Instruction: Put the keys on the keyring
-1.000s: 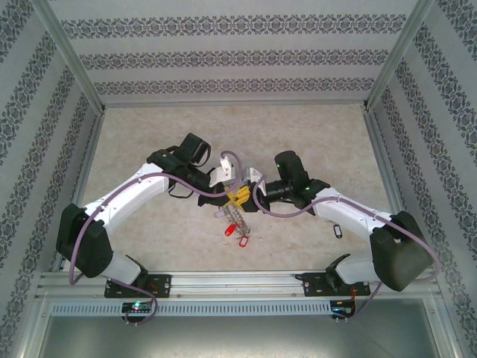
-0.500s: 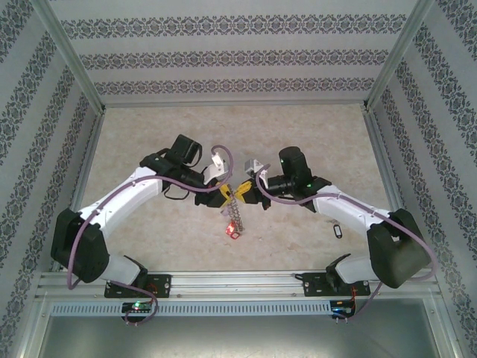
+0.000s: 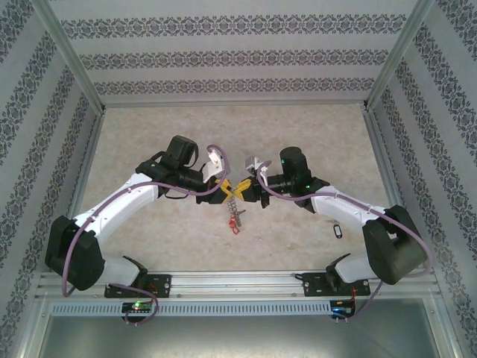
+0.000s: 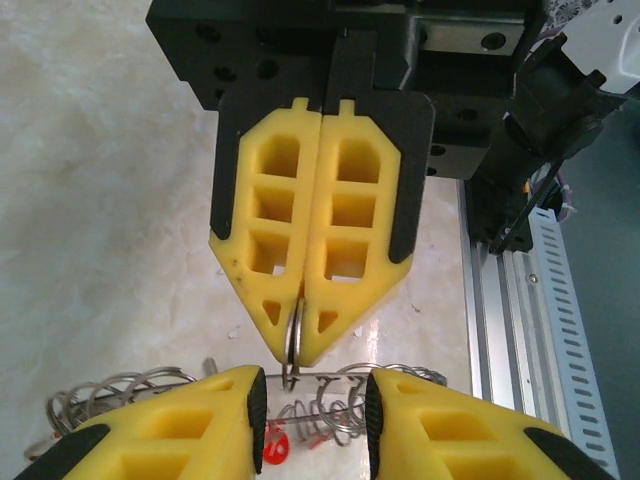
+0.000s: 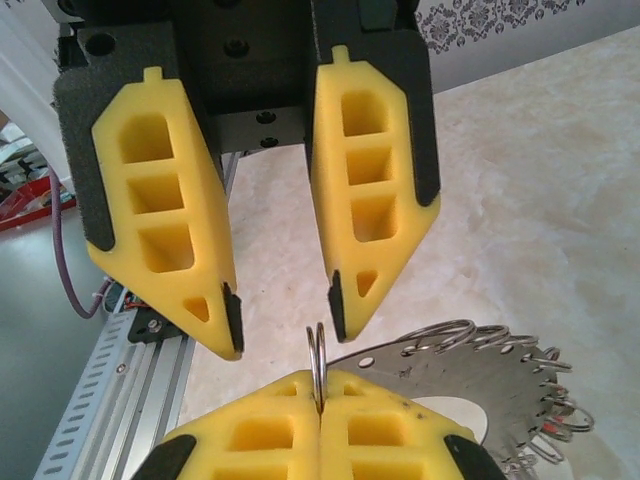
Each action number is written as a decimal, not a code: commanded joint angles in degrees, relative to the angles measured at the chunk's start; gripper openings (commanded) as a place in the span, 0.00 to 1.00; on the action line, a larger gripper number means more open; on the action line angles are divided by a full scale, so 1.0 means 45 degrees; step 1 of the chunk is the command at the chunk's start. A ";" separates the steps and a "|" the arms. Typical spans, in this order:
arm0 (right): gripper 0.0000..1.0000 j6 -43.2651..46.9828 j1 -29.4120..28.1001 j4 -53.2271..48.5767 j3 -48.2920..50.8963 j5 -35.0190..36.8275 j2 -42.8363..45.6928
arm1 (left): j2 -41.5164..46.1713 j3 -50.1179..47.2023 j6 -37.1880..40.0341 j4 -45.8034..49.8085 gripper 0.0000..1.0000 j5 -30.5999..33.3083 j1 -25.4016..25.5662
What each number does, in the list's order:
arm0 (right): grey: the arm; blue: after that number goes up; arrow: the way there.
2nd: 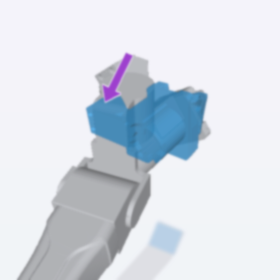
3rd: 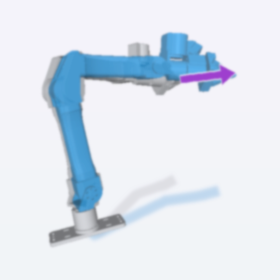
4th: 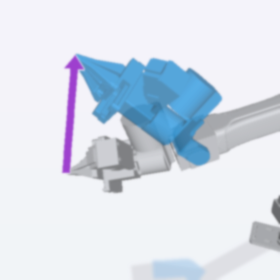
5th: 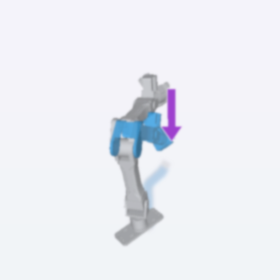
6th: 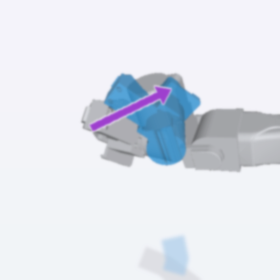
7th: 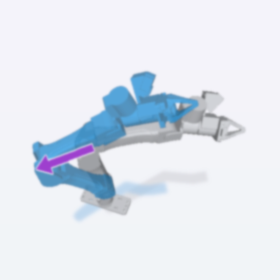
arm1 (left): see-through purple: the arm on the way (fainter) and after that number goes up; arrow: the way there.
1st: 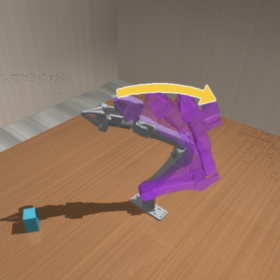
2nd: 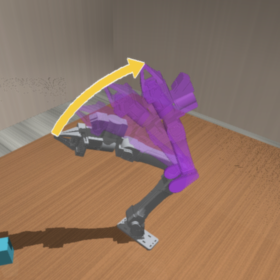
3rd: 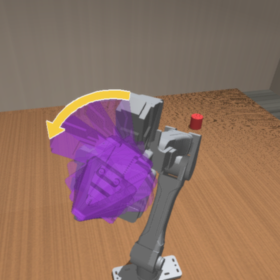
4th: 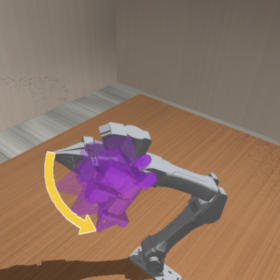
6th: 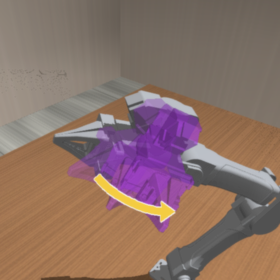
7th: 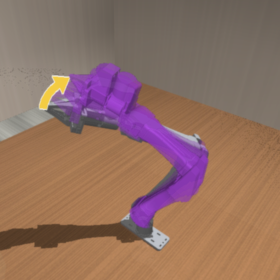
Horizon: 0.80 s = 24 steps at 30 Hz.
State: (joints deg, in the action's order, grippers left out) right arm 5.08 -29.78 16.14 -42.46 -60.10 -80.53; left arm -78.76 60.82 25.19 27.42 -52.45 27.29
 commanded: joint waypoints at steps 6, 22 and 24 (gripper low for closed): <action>0.00 0.0759 -0.0349 0.0359 0.0040 -0.0513 0.0031 | 0.0097 0.0079 0.0171 -0.0397 0.34 0.0439 -0.0092; 0.00 0.1234 -0.0569 0.0300 -0.0086 -0.0439 0.0035 | 0.0279 0.0139 0.1479 0.0487 0.34 -0.0836 -0.0163; 0.00 0.1253 -0.0564 0.0290 -0.0096 -0.0415 0.0057 | 0.0182 0.0196 0.1714 0.0792 0.34 -0.0869 -0.0163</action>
State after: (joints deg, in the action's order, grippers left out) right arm 9.26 -31.77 15.90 -42.46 -60.07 -80.53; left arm -76.99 60.75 29.82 28.12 -53.17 27.24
